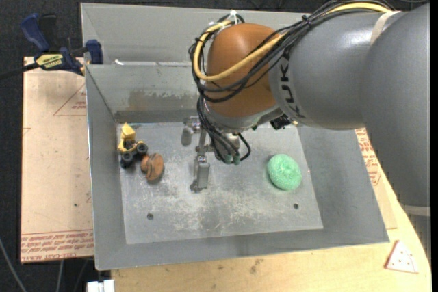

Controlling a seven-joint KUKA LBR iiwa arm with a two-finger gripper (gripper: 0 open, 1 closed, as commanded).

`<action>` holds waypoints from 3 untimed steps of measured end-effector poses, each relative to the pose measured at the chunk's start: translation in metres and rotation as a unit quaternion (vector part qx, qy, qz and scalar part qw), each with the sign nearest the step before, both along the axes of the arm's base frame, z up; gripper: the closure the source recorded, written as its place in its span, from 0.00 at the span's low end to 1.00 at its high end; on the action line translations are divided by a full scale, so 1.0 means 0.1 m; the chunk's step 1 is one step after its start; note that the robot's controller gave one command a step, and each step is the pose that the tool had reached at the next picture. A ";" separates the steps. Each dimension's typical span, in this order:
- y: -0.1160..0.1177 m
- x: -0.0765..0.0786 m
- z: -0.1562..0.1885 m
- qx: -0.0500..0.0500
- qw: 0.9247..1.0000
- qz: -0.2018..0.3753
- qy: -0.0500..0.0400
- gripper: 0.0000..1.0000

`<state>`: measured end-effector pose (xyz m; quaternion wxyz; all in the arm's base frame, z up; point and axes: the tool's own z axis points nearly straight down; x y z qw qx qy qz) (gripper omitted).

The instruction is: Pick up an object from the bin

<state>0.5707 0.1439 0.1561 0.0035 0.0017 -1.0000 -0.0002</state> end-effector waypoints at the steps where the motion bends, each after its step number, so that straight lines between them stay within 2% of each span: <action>1: -0.01 0.02 0.05 0.001 1.000 -0.001 -0.004 0.00; 2: 0.24 0.35 -0.31 0.002 1.000 0.006 -0.011 0.00; 3: 0.41 0.36 -0.65 0.000 0.998 0.063 -0.002 0.00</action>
Offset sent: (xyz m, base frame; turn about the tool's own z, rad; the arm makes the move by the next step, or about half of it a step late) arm 0.0552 0.0447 -0.0746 -0.0262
